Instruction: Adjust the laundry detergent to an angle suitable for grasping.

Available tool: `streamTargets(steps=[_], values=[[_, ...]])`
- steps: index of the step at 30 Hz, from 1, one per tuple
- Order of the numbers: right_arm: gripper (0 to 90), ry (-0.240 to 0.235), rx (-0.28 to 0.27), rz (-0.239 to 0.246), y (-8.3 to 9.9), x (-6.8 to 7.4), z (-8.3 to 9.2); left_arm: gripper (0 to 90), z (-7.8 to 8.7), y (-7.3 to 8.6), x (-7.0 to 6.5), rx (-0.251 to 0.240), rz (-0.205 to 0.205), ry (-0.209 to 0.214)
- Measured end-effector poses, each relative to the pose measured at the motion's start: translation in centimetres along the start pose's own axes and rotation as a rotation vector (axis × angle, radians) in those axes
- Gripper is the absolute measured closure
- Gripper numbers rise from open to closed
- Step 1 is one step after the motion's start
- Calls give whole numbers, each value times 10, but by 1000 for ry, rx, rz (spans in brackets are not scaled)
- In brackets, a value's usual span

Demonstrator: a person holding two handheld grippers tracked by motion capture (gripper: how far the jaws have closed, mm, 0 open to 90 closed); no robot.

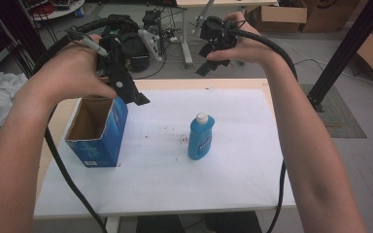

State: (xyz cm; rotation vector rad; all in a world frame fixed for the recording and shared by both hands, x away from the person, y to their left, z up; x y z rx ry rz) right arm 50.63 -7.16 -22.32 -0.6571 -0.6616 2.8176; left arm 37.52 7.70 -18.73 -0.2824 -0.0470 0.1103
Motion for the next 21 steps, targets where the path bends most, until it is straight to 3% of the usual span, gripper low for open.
streamTargets(steps=[10,17,21], values=[[238,0,-8,-6,2,0,4,129,-5,0,-1,4,15,-3],[238,12,-9,-11,8,-2,5,113,-17,-6,0,-58,25,-4],[238,15,-8,-17,12,-3,7,110,-23,-6,0,-66,37,8]])
Point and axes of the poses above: each handheld gripper's, and its own axes: z roughly backward along the jaws, y roughly out of its underside, x roughly to its left, the point moved 10 cm from there along -z, roughly forward along the jaws, and after that the axes turned 15 degrees about y, right-handed, at the moved point
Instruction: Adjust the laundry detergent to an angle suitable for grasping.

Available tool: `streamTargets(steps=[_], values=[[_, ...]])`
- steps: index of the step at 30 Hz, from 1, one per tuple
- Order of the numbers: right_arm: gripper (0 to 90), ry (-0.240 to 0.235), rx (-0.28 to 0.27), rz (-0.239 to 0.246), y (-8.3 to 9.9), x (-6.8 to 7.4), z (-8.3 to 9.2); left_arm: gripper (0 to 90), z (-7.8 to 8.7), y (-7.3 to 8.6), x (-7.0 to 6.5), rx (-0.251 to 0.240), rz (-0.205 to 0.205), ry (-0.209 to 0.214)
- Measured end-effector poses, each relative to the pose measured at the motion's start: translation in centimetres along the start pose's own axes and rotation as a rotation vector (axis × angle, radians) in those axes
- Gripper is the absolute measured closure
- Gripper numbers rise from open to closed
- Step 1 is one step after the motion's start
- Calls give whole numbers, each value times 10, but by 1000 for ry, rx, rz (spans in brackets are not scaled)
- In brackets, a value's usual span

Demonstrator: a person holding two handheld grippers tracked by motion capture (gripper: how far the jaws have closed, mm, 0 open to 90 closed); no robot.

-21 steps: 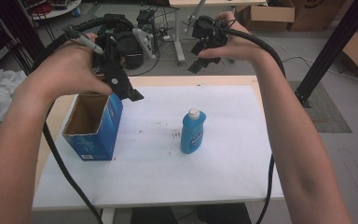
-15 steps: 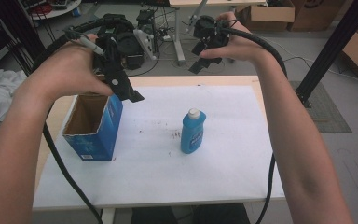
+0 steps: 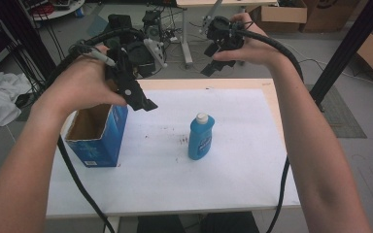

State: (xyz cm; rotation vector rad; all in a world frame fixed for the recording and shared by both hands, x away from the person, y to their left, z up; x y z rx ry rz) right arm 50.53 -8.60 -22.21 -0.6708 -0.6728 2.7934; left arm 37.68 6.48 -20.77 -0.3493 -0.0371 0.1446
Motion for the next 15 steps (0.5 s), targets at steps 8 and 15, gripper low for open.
streamTargets(steps=[8,15], values=[[238,11,7,-21,13,-2,2,106,-20,-3,1,-9,24,21],[238,20,9,-27,20,-3,5,101,-38,-12,-1,-48,29,45]])
Point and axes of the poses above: each handheld gripper's, and its own axes: z roughly backward along the jaws, y roughly out of its underside, x roughly to its left, the point moved 10 cm from there along -z, roughly forward along the jaws, and after that the axes turned 15 degrees about y, right-handed, at the moved point
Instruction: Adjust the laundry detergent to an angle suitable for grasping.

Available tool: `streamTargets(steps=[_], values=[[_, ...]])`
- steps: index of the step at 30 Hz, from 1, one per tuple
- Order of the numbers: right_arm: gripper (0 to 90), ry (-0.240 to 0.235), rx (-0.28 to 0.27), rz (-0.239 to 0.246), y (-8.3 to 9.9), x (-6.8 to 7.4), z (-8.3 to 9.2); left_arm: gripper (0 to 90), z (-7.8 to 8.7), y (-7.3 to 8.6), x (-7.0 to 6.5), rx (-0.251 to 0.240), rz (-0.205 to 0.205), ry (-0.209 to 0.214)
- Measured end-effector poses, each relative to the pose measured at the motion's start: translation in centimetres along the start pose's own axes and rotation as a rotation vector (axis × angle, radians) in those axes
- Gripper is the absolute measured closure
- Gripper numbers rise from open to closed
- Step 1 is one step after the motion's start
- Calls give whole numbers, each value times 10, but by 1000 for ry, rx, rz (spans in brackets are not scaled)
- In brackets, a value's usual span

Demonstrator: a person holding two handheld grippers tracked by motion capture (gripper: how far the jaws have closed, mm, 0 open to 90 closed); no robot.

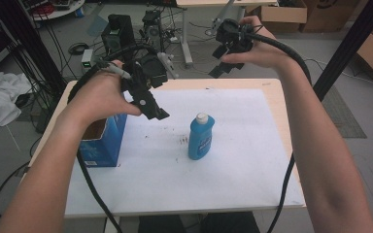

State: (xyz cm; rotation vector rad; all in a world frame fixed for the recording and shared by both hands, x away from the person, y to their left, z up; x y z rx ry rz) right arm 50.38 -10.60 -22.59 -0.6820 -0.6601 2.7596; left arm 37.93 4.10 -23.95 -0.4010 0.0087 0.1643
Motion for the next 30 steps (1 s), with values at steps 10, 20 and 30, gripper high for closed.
streamTargets(steps=[10,20,30], values=[[239,20,-3,-10,4,-1,6,96,-30,-6,-1,-53,20,11],[238,29,1,-7,8,0,8,81,-63,-6,-4,-93,24,22],[240,29,5,-6,12,0,9,78,-95,-8,2,-160,71,40]])
Point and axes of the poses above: each handheld gripper's, and its own axes: z roughly backward along the jaws, y roughly out of its underside, x roughly to its left, the point moved 10 cm from there along -z, roughly forward along the jaws, and after that the axes turned 15 degrees about y, right-handed, at the moved point
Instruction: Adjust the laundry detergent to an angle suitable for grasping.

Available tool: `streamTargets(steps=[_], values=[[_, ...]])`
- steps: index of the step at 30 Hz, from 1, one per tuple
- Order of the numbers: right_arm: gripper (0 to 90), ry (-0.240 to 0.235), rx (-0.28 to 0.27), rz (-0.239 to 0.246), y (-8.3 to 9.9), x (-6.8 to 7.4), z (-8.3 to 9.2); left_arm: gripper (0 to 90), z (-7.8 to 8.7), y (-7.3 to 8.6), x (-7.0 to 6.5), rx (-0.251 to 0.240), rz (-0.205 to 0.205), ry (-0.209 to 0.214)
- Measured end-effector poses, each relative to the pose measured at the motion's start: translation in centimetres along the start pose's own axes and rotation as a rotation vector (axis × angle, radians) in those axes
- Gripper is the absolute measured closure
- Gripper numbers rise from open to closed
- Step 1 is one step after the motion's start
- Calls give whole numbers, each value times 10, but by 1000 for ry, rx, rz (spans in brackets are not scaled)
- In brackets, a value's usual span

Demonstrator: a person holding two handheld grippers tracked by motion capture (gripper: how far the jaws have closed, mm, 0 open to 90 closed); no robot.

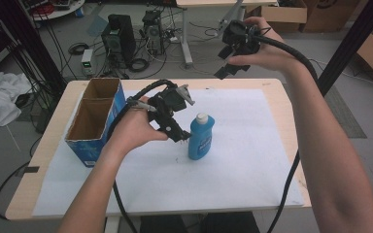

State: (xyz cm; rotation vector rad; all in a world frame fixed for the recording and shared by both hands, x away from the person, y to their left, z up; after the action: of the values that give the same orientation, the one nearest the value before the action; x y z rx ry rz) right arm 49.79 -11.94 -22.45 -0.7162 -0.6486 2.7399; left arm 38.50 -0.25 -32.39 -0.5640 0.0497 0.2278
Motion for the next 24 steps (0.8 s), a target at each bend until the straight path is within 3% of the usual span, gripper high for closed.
streamTargets(steps=[10,24], values=[[241,2,3,0,3,-1,1,79,-27,2,6,-12,19,1],[241,3,6,-3,5,-1,2,79,-46,-3,12,-54,35,-6]])
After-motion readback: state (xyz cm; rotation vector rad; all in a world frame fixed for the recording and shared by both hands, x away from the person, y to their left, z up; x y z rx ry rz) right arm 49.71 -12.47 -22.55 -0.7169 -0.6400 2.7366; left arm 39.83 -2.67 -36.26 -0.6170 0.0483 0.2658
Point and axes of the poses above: each handheld gripper's, and its own axes: z roughly backward along the jaws, y roughly out of its underside, x roughly to its left, the point moved 10 cm from there along -z, roughly forward along the jaws, and after that the axes turned 15 degrees about y, right-handed, at the moved point
